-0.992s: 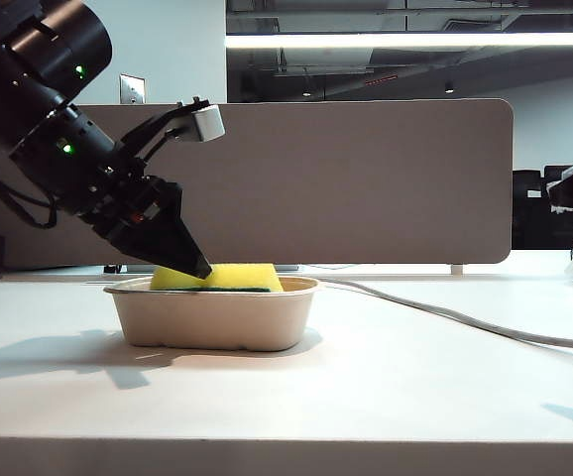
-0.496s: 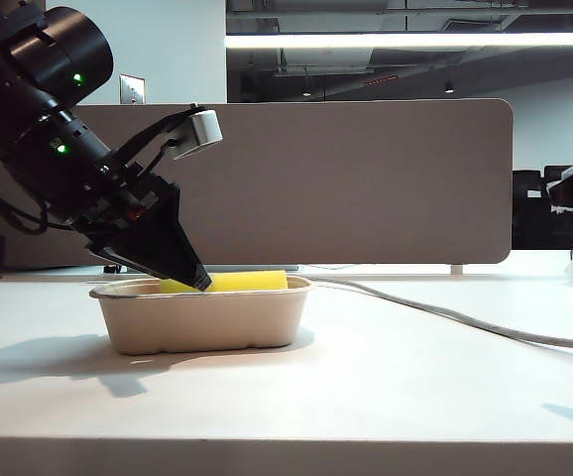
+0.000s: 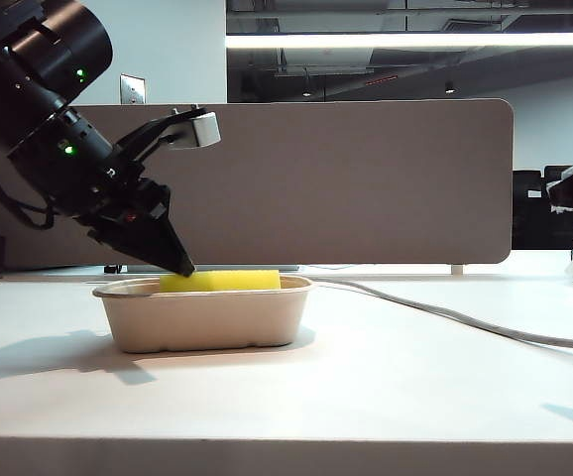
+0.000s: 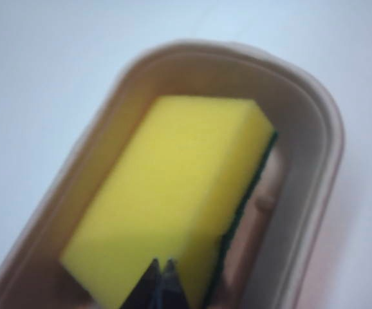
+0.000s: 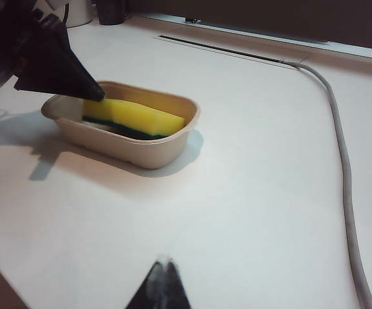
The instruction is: Take out the cleaning sponge from the paper lunch box and place it on the table.
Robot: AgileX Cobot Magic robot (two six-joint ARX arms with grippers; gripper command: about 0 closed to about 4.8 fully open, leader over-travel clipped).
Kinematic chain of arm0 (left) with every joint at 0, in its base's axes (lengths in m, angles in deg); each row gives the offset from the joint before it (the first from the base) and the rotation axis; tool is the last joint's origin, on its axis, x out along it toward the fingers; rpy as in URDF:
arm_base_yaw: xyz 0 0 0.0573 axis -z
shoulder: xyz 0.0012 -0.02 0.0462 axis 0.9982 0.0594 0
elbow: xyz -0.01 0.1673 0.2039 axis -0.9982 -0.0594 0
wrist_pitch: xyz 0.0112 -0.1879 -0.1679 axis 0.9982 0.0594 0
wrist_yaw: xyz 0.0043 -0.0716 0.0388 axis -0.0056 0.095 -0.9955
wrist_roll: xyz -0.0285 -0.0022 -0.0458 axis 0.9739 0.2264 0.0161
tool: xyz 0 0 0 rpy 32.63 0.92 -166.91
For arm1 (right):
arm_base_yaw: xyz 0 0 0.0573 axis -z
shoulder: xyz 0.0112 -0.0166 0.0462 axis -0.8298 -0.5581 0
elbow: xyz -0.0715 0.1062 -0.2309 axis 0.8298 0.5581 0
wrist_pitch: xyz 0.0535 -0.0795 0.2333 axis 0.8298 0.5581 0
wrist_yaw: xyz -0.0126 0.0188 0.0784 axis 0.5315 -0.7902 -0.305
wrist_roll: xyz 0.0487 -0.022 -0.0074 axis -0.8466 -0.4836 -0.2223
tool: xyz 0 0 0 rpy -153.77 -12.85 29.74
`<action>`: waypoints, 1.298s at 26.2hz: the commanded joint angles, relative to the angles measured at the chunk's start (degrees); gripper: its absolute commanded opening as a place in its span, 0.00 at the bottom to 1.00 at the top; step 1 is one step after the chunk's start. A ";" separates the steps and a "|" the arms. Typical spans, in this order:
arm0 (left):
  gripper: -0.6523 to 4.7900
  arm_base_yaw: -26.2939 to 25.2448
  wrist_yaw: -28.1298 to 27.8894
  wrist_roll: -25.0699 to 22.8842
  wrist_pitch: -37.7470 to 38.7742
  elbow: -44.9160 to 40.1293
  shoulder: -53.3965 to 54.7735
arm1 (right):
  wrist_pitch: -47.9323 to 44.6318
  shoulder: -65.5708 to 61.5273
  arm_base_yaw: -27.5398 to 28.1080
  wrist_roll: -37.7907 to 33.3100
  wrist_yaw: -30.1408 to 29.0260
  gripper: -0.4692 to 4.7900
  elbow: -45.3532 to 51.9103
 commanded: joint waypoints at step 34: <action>0.76 0.07 1.05 -0.92 15.17 13.03 7.52 | -0.81 -0.02 -0.02 -0.02 0.04 0.08 -0.04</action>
